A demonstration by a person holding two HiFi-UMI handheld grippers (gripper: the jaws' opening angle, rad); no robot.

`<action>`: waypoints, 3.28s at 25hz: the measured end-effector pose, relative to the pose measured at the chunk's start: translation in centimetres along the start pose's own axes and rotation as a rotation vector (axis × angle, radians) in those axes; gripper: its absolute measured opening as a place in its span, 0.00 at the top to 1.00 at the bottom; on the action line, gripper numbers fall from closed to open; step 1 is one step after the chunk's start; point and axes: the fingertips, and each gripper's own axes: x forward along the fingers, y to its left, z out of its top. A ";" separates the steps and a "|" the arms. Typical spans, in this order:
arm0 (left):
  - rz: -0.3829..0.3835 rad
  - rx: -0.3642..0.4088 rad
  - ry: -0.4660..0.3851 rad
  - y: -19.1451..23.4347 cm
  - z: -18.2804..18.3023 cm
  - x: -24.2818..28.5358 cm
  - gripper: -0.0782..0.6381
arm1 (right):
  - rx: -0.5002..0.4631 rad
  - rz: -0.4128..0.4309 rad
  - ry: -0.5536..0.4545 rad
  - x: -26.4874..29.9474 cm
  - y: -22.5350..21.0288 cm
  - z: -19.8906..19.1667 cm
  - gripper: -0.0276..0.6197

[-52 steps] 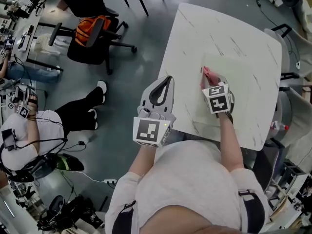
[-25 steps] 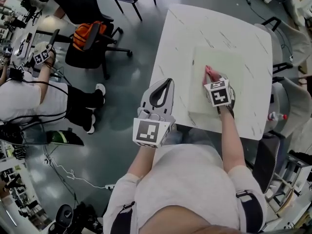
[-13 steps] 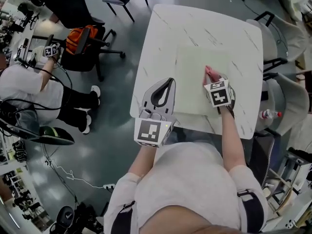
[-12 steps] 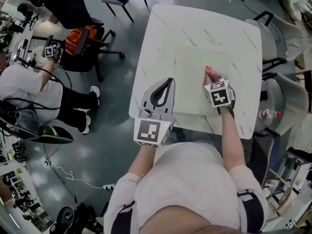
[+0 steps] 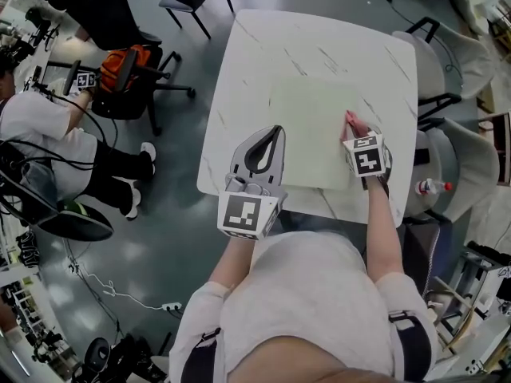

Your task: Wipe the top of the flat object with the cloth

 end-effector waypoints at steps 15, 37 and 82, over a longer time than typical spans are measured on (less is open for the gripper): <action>-0.017 0.007 -0.005 -1.2 -0.1 -1.0 0.87 | -0.021 0.011 -0.014 -2.7 2.2 -2.8 0.91; 0.024 0.005 -0.005 6.1 0.3 -6.0 0.87 | -0.075 0.035 0.012 -0.8 10.4 1.5 0.91; -0.041 0.043 -0.013 11.9 -0.3 -13.6 0.87 | -0.062 0.059 -0.043 -1.0 23.6 4.0 0.91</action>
